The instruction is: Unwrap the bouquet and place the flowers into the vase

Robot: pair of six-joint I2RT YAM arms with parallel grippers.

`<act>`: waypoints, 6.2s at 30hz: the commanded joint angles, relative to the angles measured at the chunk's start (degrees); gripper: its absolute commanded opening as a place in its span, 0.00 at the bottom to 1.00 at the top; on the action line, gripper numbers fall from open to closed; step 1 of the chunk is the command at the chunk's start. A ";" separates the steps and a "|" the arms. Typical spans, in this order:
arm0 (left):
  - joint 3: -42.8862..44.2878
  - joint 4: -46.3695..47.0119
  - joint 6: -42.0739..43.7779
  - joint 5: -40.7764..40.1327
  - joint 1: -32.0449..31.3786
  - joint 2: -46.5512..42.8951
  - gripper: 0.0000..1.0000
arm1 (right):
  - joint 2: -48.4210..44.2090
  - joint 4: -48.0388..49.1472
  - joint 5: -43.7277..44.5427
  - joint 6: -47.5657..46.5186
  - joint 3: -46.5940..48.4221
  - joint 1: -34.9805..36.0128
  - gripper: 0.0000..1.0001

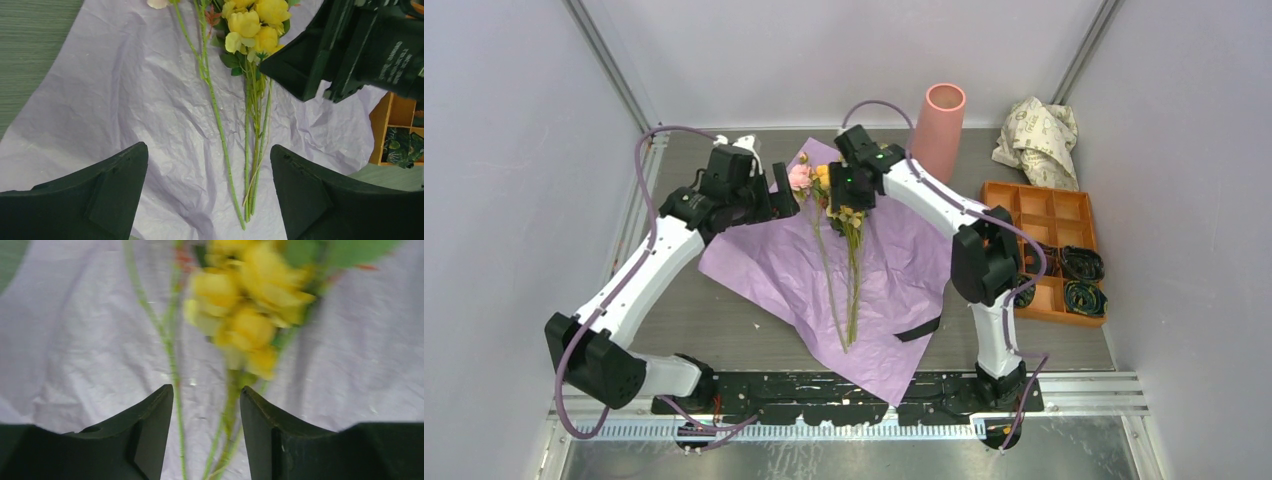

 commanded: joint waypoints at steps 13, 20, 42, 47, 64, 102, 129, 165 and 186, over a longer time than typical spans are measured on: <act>2.01 -3.54 4.72 -10.39 0.30 -14.60 1.00 | 23.83 -11.34 0.93 -2.55 34.07 5.18 0.62; 0.29 -1.56 6.03 -12.10 0.32 -18.05 1.00 | 28.16 -11.38 0.52 -2.30 37.72 5.48 0.64; -2.45 -2.50 7.62 -13.44 0.32 -18.95 0.98 | 29.86 -6.99 -0.88 -2.10 37.07 7.53 0.30; -2.65 -2.68 7.68 -13.35 0.32 -19.16 0.98 | 31.11 -6.66 -1.54 -1.40 36.97 7.51 0.36; -2.32 -3.30 7.62 -14.01 0.33 -21.00 0.94 | 14.06 -1.88 0.91 -4.87 35.66 7.61 0.01; -1.51 4.03 5.19 -3.39 0.38 -16.31 0.91 | -15.66 77.46 30.38 -41.87 23.11 -8.86 0.01; -1.52 5.39 4.39 -1.81 0.32 -13.31 0.90 | -22.05 77.57 37.35 -29.60 -5.22 -13.77 0.01; 1.28 12.18 -0.01 10.92 0.31 4.62 0.89 | -35.34 55.41 36.74 -13.39 -18.12 -15.72 0.89; 24.63 -0.22 -6.01 10.67 -3.72 37.74 0.57 | -57.52 41.07 22.12 3.49 -31.25 -15.59 0.91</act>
